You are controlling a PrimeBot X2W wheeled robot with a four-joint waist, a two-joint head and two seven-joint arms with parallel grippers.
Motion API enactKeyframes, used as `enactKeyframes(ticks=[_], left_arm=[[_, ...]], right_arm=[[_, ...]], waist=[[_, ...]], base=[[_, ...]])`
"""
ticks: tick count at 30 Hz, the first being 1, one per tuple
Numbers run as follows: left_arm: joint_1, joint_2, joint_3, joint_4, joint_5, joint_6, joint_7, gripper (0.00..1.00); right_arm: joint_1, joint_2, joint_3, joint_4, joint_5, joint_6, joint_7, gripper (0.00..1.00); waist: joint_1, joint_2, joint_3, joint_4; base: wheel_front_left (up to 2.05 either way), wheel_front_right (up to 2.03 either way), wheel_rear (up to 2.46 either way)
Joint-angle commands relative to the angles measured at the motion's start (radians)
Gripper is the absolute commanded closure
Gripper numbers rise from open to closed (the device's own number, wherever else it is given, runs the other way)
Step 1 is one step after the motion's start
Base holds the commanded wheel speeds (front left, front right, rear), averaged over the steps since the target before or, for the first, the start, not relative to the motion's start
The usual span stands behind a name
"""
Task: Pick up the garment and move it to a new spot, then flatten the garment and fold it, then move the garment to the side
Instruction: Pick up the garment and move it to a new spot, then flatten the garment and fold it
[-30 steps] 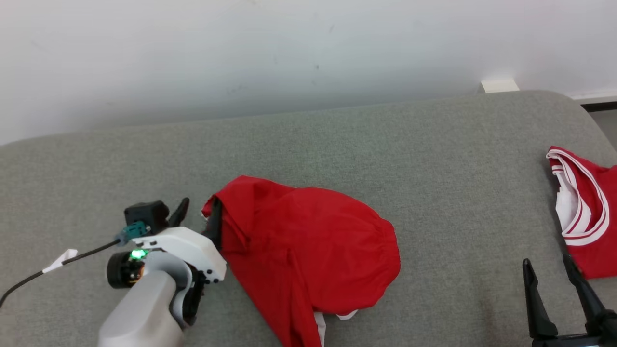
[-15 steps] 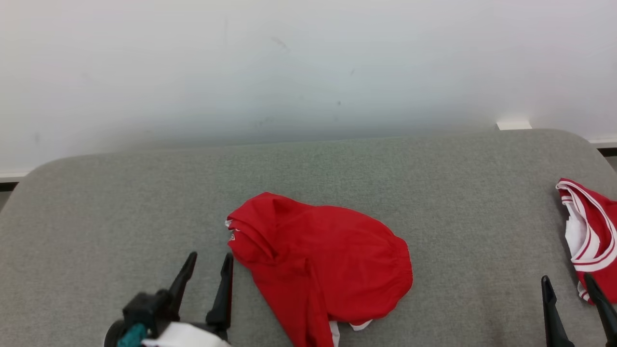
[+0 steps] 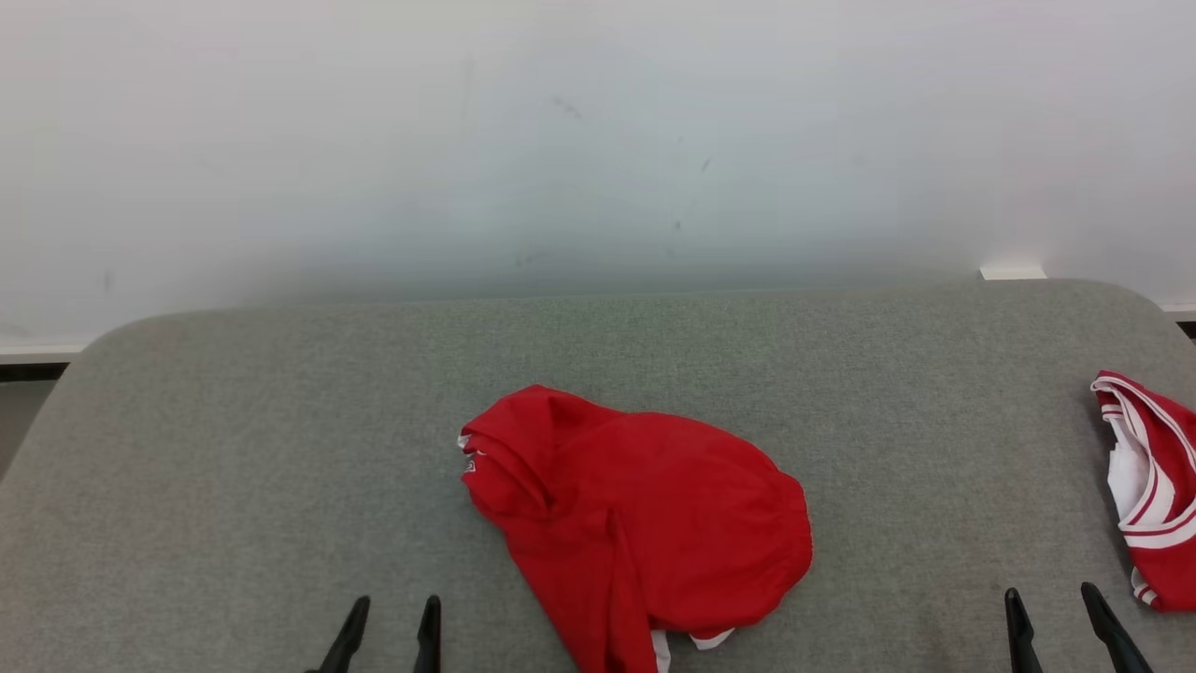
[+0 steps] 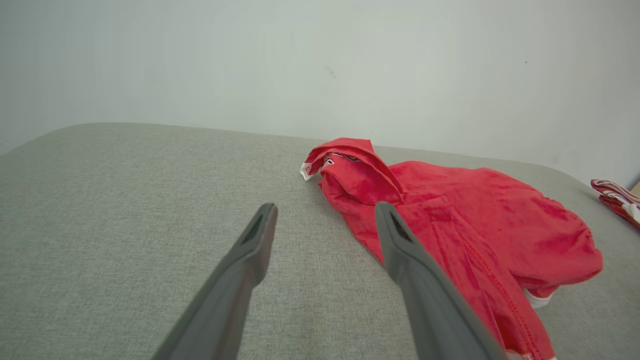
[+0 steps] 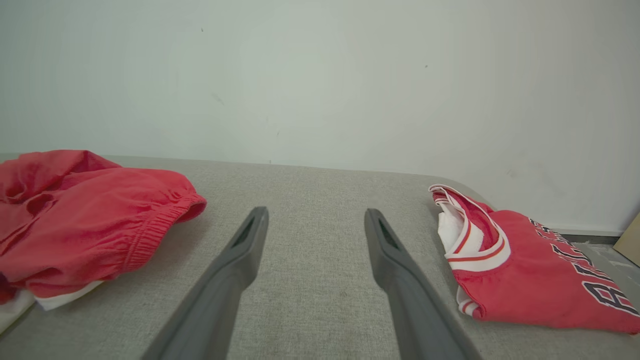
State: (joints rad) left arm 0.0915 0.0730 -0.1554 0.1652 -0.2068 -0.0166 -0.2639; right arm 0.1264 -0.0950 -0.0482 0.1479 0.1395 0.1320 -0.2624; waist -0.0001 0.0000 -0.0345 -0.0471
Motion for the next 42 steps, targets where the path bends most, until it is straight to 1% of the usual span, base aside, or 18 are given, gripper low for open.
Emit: enactKeyframes(ticks=[1, 10, 16, 20, 23, 25, 28, 30, 34, 38, 39, 41, 42], left_arm=[[0.014, -0.005, 0.012, -0.002, 0.012, -0.006, 0.000, 0.00], [0.016, -0.019, 0.039, -0.009, 0.044, -0.033, 0.000, 0.00], [-0.045, -0.020, -0.013, -0.026, 0.116, -0.054, 0.000, 0.00], [-0.136, -0.021, -0.113, 0.006, 0.129, -0.083, 0.000, 0.00], [-0.222, -0.021, -0.224, 0.061, 0.125, -0.098, 0.000, 0.00], [-0.270, -0.020, -0.292, 0.122, 0.120, -0.104, 0.007, 0.00], [-0.343, -0.020, -0.382, 0.218, 0.116, -0.109, 0.050, 0.00], [-0.382, -0.020, -0.420, 0.274, 0.111, -0.104, 0.067, 0.00], [-0.438, -0.021, -0.451, 0.395, 0.142, -0.057, 0.111, 0.00], [-0.478, -0.020, -0.465, 0.502, 0.149, -0.032, 0.149, 0.01], [-0.490, -0.018, -0.465, 0.528, 0.157, -0.020, 0.158, 0.22], [-0.511, -0.015, -0.455, 0.579, 0.156, -0.002, 0.175, 1.00], [-0.520, -0.014, -0.450, 0.603, 0.154, 0.006, 0.185, 1.00]], right_arm=[[0.007, 0.002, 0.003, 0.006, -0.011, -0.003, -0.003, 0.00], [-0.009, 0.007, 0.016, 0.016, -0.004, -0.003, -0.003, 0.00], [-0.034, 0.002, 0.023, 0.010, -0.002, -0.003, -0.003, 0.00], [-0.053, 0.001, 0.033, 0.004, 0.005, -0.003, -0.003, 0.00], [-0.064, 0.003, 0.040, 0.005, 0.009, -0.003, -0.003, 0.00], [-0.065, 0.007, 0.045, 0.008, 0.012, -0.003, -0.003, 0.00], [-0.065, 0.011, 0.048, 0.015, 0.019, -0.003, -0.003, 0.00], [-0.071, 0.013, 0.054, 0.019, 0.020, -0.003, -0.003, 0.00], [-0.084, 0.017, 0.062, 0.021, 0.027, -0.003, -0.003, 0.00], [-0.082, 0.024, 0.059, 0.029, 0.038, -0.003, -0.003, 0.00], [-0.083, 0.026, 0.061, 0.031, 0.037, -0.003, -0.003, 0.00], [-0.086, 0.029, 0.060, 0.032, 0.042, -0.003, -0.003, 0.00], [-0.087, 0.030, 0.059, 0.035, 0.043, -0.003, -0.003, 0.00]], waist=[[0.0001, 0.0000, 0.000, 0.000], [0.0001, 0.0000, 0.005, 0.001], [0.0001, 0.0000, 0.018, -0.028], [0.0001, 0.0000, 0.025, -0.072], [0.0001, 0.0000, 0.028, -0.113], [0.0001, 0.0000, 0.030, -0.141], [0.0001, 0.0000, 0.035, -0.183], [0.0001, 0.0000, 0.039, -0.214], [0.0001, 0.0000, 0.052, -0.273], [0.0001, 0.0000, 0.071, -0.307], [0.0001, 0.0000, 0.074, -0.313], [0.0001, 0.0000, 0.080, -0.323], [0.0001, 0.0000, 0.081, -0.326]], base=[[0.00, 0.00, 0.00], [0.00, 0.00, 0.00], [0.00, 0.00, 0.00], [0.00, 0.00, 0.00], [0.00, 0.00, 0.00], [0.00, 0.00, 0.00], [0.00, 0.00, 0.00], [0.00, 0.00, 0.00], [0.00, 0.00, 0.00], [0.00, 0.00, 0.00], [0.00, 0.00, 0.00], [0.00, 0.00, 0.00], [0.00, 0.00, 0.00]])
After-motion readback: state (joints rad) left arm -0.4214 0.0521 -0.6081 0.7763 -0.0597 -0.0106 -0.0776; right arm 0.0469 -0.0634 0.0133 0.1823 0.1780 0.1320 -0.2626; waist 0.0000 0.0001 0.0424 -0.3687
